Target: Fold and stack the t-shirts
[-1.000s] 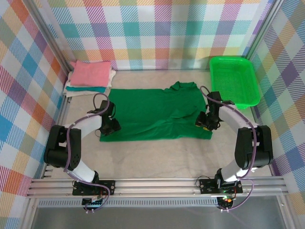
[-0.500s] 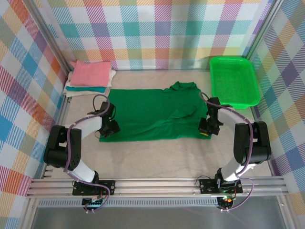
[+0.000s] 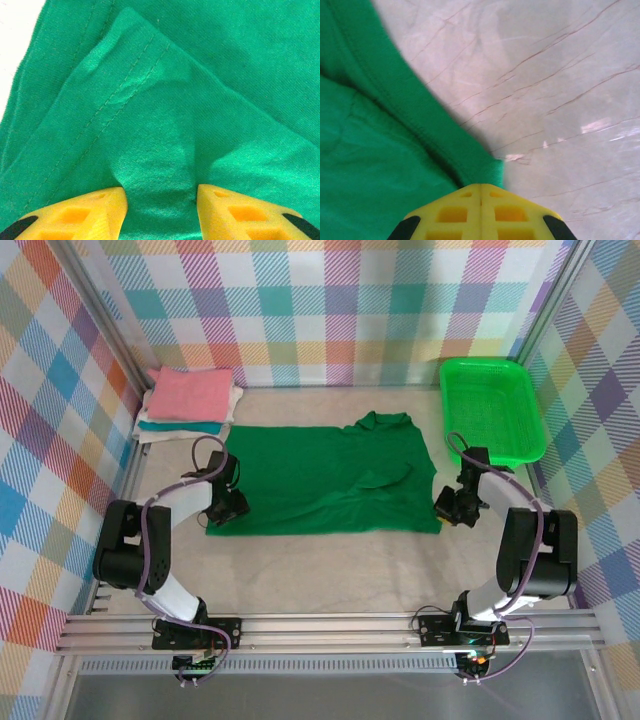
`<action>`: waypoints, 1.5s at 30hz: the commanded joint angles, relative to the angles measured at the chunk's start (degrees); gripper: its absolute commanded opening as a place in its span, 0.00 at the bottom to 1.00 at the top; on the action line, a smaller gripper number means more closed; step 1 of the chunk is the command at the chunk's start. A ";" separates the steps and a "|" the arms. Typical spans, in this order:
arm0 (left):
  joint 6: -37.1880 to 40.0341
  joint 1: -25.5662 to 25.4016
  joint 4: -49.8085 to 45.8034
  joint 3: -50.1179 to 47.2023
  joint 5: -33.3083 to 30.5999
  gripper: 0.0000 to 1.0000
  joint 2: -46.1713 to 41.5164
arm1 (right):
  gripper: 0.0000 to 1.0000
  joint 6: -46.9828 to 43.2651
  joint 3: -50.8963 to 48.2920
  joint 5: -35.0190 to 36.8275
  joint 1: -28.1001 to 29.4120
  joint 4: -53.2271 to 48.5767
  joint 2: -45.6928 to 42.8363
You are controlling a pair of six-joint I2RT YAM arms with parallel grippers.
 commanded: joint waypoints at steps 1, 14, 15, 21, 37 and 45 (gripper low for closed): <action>1.49 0.94 -1.90 -1.16 -0.56 0.45 3.53 | 0.25 0.16 0.12 -4.65 0.91 0.83 -2.17; 0.83 0.95 -2.31 -2.19 -1.18 0.46 1.88 | 0.08 2.53 -0.44 0.79 5.24 2.04 3.97; 0.71 0.95 -2.67 -2.27 -1.55 0.46 1.70 | 0.04 2.70 -0.61 1.65 4.91 1.51 2.95; 0.17 1.53 -3.78 -2.63 -2.38 0.46 2.17 | 0.00 3.22 -2.02 4.48 1.79 -1.86 -1.53; 0.08 1.56 -1.19 -4.22 -0.18 0.46 2.00 | 0.34 3.35 5.01 0.10 5.86 -2.68 -3.43; 0.63 1.56 -0.79 -3.93 0.18 0.46 2.26 | 0.40 7.48 14.29 -7.61 11.86 3.59 7.33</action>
